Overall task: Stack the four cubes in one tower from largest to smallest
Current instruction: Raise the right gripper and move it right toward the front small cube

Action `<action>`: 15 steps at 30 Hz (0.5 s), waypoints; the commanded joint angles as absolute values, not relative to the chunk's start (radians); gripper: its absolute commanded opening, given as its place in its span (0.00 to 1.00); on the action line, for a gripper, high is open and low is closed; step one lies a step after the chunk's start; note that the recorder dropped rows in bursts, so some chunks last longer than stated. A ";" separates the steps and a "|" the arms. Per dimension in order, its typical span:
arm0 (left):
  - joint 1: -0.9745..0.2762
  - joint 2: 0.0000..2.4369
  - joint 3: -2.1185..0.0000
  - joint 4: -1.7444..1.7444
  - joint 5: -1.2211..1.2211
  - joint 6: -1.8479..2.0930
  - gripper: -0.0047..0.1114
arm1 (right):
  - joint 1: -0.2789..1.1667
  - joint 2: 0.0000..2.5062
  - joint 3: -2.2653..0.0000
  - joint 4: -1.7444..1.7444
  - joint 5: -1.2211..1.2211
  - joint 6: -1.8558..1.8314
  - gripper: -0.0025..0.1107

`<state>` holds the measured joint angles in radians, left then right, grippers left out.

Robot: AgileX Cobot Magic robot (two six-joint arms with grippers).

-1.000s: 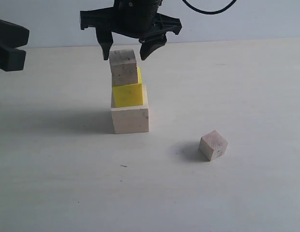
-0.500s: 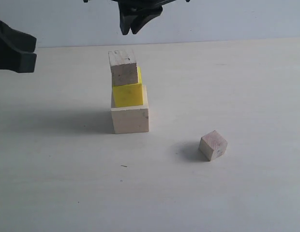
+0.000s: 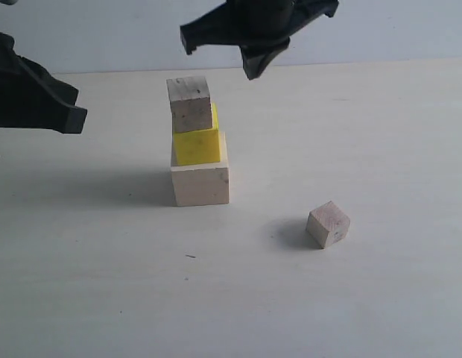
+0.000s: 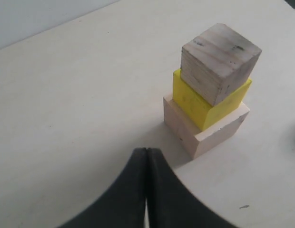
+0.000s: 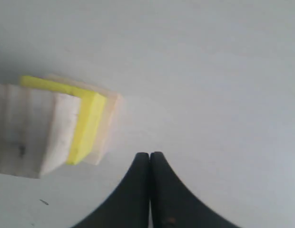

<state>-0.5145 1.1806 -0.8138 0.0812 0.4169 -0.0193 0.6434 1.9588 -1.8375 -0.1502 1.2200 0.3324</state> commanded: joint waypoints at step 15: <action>-0.519 1.183 -0.814 0.094 0.418 -0.029 0.04 | 0.554 1.949 -1.571 0.071 1.030 0.339 0.02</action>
